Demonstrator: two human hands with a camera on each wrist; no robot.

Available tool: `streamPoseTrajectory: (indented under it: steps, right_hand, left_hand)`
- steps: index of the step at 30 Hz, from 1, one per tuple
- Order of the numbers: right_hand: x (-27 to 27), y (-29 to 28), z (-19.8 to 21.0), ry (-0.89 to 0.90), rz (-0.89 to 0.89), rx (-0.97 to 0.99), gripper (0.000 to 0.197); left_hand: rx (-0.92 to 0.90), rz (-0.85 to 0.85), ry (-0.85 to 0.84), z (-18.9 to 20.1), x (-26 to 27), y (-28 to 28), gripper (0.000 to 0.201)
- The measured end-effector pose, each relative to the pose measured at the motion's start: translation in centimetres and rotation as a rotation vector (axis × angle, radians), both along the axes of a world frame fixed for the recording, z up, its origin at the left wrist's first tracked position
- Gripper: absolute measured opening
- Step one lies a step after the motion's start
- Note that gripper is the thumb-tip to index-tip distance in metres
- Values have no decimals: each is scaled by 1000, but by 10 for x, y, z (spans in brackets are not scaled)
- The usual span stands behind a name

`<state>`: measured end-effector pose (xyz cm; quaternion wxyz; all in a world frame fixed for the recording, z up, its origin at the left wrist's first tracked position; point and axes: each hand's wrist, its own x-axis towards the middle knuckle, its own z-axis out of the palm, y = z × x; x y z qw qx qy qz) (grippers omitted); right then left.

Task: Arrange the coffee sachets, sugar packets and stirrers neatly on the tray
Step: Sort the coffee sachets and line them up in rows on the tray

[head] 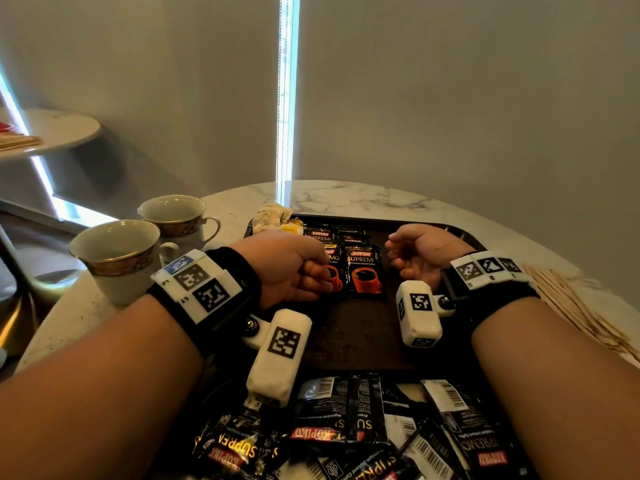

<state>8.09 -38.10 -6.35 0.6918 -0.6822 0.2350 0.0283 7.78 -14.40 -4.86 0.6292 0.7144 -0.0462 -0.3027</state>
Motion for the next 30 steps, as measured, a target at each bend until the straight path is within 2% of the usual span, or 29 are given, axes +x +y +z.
streamPoseTrajectory:
  steps: [7, 13, 18, 25, 30]
  right_hand:
    - [-5, 3, 20, -9, 47, 28, 26]
    - [-20, 16, 58, -141, 120, 5, 23]
    - [-31, 29, 84, -209, 168, -121, 25]
    - [-27, 39, 95, -91, 179, -329, 29]
    - [-65, 42, 96, -23, 352, -507, 23]
  left_hand:
    - [-148, 50, -15, 10, 6, 9, 12]
    - [-260, 112, -26, 23, 4, 14, 14]
    - [-347, 135, -59, 34, 0, 19, 16]
    - [-397, 170, -89, 36, -4, 22, 18]
    - [-412, 211, -112, 38, -9, 22, 17]
